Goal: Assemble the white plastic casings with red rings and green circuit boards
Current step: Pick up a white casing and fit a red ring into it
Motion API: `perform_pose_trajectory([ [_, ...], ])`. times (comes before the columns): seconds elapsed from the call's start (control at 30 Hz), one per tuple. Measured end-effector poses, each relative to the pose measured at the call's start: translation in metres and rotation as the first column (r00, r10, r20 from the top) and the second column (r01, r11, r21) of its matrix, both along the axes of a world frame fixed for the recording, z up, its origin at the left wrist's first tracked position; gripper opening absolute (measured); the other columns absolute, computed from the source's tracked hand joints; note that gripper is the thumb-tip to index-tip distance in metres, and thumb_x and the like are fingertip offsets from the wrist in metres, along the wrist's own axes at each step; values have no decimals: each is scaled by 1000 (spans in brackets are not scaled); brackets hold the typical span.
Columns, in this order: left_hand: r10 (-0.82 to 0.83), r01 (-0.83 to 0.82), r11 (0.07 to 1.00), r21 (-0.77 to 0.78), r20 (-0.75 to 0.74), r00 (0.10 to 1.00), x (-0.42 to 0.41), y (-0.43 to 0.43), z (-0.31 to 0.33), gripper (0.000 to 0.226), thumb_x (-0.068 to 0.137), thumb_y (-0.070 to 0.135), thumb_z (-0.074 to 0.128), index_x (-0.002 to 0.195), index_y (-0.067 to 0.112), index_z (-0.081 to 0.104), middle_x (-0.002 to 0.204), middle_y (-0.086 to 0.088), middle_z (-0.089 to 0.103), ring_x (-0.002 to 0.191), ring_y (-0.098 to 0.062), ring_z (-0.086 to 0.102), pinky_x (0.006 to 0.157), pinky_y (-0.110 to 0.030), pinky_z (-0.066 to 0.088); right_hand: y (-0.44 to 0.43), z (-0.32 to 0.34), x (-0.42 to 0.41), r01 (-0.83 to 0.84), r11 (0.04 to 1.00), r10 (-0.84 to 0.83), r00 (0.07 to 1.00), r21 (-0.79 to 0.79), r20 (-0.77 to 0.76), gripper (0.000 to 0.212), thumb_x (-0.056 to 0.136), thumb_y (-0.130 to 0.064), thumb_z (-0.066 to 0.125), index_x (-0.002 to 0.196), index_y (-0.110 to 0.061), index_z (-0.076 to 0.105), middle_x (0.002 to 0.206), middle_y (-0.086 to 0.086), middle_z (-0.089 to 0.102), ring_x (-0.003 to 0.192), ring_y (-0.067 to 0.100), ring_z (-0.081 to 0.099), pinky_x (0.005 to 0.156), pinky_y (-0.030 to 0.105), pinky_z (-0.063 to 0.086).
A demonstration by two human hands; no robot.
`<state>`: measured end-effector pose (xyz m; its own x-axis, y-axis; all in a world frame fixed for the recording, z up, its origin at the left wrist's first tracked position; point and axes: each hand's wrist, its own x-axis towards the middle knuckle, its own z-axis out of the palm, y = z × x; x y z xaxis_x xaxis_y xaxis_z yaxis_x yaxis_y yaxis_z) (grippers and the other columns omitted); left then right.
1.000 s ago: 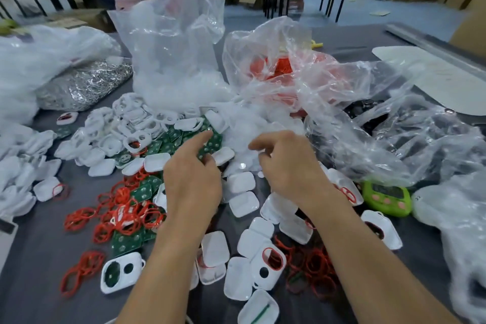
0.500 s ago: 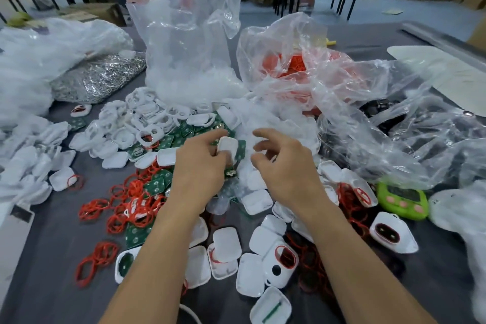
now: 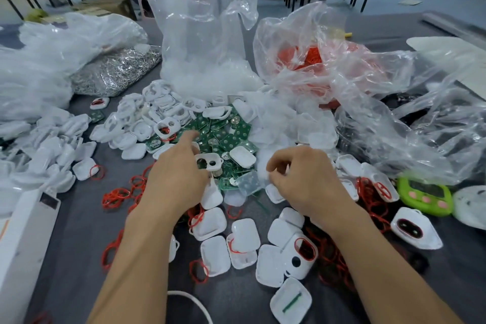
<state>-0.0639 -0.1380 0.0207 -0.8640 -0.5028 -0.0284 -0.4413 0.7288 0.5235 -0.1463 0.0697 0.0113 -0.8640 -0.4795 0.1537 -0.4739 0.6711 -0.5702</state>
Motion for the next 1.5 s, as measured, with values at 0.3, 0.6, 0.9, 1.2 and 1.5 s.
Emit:
perform_pose_trajectory([
  [0.3,-3,145,915,378,-351,936,4,22,8,47,67,15,87,105,41,78,93,19,74,79,0,70,70,-18,57,-4,7,6,18,902,53,987,-431,151,37,82,-34,78,117,-43,72,92,-28,72,82,-4,68,69,9,51],
  [0.6,90,424,586,690,-576,813,-3,67,2,50,65,2,86,109,26,80,105,-13,77,98,-39,72,87,-53,61,-9,21,9,511,470,450,563,-720,693,28,93,1,63,81,-12,84,76,13,76,55,17,67,48,24,56],
  [0.9,319,229,538,811,-447,836,-8,78,-3,17,89,13,77,74,19,79,71,1,75,61,-11,66,60,-20,55,35,39,-7,303,911,-216,928,-280,303,22,91,-23,68,72,-24,79,63,-5,72,50,11,57,51,23,43],
  [1.2,261,175,444,879,-314,913,-11,106,-14,7,94,11,71,93,14,78,69,-3,72,54,-29,73,38,-23,47,90,34,4,153,869,-198,979,470,48,33,80,-14,80,104,-36,75,101,-6,74,88,16,67,82,30,58],
  [1.5,290,189,397,898,-318,903,-12,105,-18,3,88,15,79,86,18,81,66,2,70,50,-25,70,42,-22,50,101,30,4,279,850,-169,948,-446,271,24,77,-1,84,84,-23,79,68,-7,74,60,10,67,58,22,56],
])
